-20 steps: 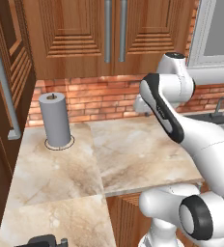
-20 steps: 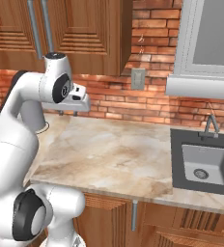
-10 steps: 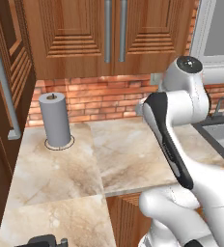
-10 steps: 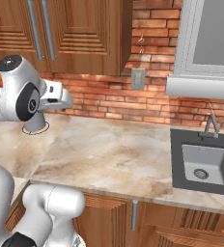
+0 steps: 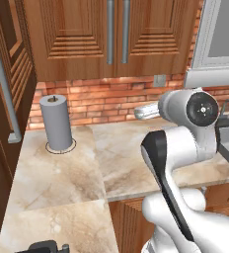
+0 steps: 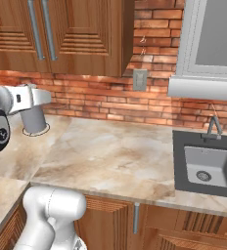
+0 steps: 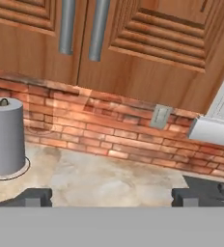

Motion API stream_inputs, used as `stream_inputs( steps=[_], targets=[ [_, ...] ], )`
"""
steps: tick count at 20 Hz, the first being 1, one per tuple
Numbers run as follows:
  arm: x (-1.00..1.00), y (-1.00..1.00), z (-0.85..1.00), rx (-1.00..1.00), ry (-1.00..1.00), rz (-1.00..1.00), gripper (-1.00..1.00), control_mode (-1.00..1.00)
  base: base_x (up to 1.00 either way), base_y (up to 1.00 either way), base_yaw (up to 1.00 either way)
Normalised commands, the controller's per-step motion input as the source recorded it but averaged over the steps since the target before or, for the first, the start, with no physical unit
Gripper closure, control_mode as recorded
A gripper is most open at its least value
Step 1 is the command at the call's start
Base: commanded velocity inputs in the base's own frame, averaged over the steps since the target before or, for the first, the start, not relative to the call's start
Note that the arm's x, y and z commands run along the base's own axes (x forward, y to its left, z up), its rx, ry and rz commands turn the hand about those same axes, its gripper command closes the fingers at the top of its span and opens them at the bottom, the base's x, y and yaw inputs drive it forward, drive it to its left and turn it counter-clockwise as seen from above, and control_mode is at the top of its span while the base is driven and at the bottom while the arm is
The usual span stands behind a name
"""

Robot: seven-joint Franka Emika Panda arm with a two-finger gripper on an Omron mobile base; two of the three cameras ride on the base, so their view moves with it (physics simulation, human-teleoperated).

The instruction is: Move the mayonnaise and condiment bottle from the cabinet to the dining counter.

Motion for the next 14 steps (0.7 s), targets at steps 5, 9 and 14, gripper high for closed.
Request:
stream_inputs(
  steps=[5,9,14],
  targets=[
    [-0.05,0.1,0.35,0.0,-0.34,0.0,-1.0,-1.0,0.0,0.0,0.0],
    [0.0,0.03,0.37,0.0,-0.26,0.0,-1.0,-1.0,0.0,0.0,0.0],
    [0.19,0.03,0.35,0.0,-0.14,0.0,-1.0,-1.0,0.0,0.0,0.0]
  ],
)
